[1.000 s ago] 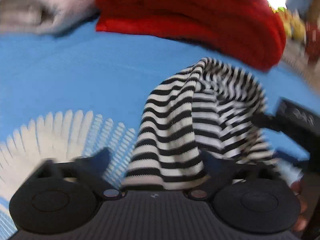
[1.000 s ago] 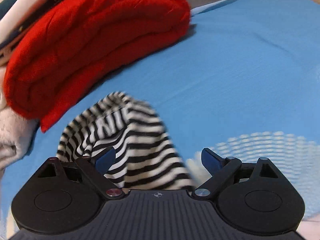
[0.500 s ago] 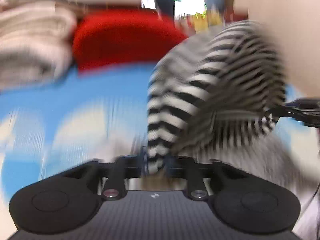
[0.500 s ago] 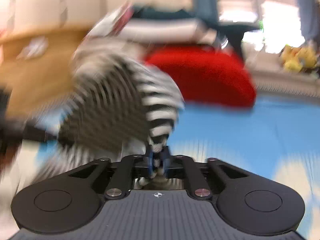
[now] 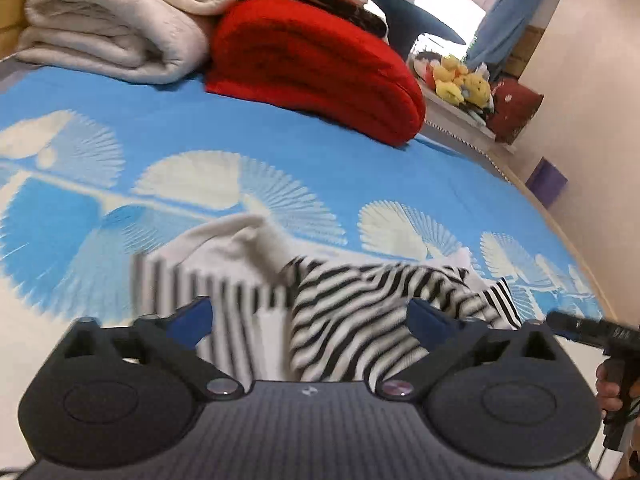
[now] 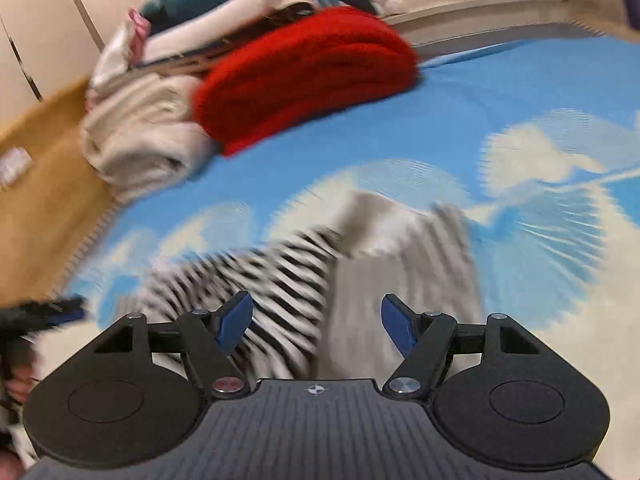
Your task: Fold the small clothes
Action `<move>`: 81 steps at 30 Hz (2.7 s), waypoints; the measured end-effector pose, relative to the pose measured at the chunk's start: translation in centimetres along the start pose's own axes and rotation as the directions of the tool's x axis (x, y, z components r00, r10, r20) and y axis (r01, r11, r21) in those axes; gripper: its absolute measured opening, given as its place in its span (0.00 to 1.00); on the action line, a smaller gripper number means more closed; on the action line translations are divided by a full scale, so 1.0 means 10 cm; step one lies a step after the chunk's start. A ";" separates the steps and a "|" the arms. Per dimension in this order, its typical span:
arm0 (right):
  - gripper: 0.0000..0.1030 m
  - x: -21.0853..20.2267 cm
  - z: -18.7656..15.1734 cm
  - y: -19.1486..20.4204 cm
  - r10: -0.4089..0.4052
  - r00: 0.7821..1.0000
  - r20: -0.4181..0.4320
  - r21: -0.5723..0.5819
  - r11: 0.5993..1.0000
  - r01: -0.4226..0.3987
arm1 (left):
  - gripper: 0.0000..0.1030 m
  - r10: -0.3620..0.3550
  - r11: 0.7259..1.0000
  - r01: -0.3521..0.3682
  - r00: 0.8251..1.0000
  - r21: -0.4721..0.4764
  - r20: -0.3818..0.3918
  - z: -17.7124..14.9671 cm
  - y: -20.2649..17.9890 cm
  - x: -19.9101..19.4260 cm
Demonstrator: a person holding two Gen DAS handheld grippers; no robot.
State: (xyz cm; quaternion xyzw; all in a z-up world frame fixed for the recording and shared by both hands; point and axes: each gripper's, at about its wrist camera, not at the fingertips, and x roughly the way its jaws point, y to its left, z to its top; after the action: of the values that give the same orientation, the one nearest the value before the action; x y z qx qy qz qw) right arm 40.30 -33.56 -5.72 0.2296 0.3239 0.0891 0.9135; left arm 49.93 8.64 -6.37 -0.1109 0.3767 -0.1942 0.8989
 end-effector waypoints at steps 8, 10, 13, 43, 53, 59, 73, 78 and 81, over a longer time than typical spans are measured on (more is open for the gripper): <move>0.07 1.41 0.43 -0.07 -0.155 0.987 -0.049 -0.031 0.988 0.153 | 0.15 0.064 0.996 -0.066 0.997 -0.051 -0.043 0.39 0.07 1.14; 0.05 1.43 0.43 -0.07 -0.221 0.974 0.043 -0.076 0.972 0.223 | 0.14 0.117 0.993 -0.116 0.993 -0.020 0.020 0.41 0.09 1.19; 0.08 1.50 0.40 -0.16 -0.378 0.925 0.048 -0.125 0.916 0.381 | 0.23 0.175 0.984 -0.176 0.984 0.026 0.023 0.38 0.13 1.26; 0.74 -1.22 -1.53 1.14 -0.291 0.948 -0.127 -0.279 0.928 0.248 | 0.99 0.288 0.914 -0.278 0.958 0.296 0.013 -1.59 -1.02 -1.56; 0.74 -2.50 -2.39 1.45 -0.315 0.941 -0.128 -0.212 0.935 0.284 | 1.00 0.323 0.932 -0.323 0.946 0.165 0.029 -2.70 -1.42 -2.68; 0.76 -3.06 -2.66 1.75 -0.311 0.949 -0.044 -0.305 0.909 0.284 | 1.00 0.315 0.933 -0.324 0.946 0.156 0.082 -2.96 -1.62 -3.21; 0.77 -3.45 -2.85 1.86 -0.289 0.957 -0.018 -0.296 0.916 0.271 | 1.00 0.315 0.932 -0.332 0.940 0.144 0.132 -3.11 -1.79 -3.60; 0.77 -3.42 -2.84 1.82 -0.284 0.958 -0.025 -0.291 0.919 0.265 | 1.00 0.327 0.926 -0.345 0.936 0.151 0.132 -3.09 -1.78 -3.57; 0.79 -3.38 -2.78 1.67 -0.296 0.955 -0.018 -0.258 0.924 0.281 | 1.00 0.344 0.917 -0.365 0.928 0.160 0.141 -3.03 -1.75 -3.52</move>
State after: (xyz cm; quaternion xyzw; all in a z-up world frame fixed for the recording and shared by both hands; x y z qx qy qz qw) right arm -3.73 -19.34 1.83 0.0587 0.3656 0.0006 0.9289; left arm 0.92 6.55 1.07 0.0317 0.3210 -0.0554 0.9449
